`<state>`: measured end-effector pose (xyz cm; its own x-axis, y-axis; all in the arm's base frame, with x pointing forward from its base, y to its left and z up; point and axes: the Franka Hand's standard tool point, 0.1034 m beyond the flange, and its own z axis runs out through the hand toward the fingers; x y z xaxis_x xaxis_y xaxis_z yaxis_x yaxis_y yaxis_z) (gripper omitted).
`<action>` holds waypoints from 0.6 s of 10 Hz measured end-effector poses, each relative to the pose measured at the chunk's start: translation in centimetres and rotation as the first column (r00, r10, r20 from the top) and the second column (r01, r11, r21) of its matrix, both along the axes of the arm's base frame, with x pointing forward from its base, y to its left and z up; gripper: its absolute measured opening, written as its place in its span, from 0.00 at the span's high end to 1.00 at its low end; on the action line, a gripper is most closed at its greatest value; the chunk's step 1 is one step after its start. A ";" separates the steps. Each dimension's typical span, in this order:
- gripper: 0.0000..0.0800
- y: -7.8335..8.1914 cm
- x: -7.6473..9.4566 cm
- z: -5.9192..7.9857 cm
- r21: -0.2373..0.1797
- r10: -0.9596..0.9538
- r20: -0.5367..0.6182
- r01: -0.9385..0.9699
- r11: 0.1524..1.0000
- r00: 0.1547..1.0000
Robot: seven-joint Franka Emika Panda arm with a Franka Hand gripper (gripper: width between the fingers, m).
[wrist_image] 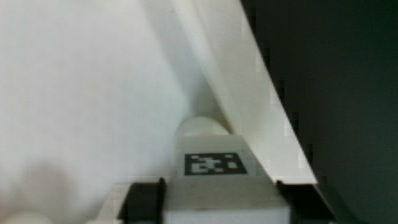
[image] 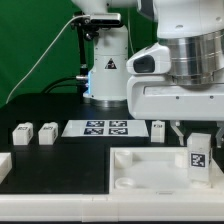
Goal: Assemble one leg
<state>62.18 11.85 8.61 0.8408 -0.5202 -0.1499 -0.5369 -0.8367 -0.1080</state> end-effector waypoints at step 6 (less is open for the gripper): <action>0.63 0.6 0.3 0.0 -0.015 -0.318 -0.061 0.317 0.948 0.946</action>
Offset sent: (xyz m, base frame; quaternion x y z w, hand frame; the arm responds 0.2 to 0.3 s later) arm 0.0139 -0.0074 0.0014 -0.0220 -0.0032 0.1725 0.9848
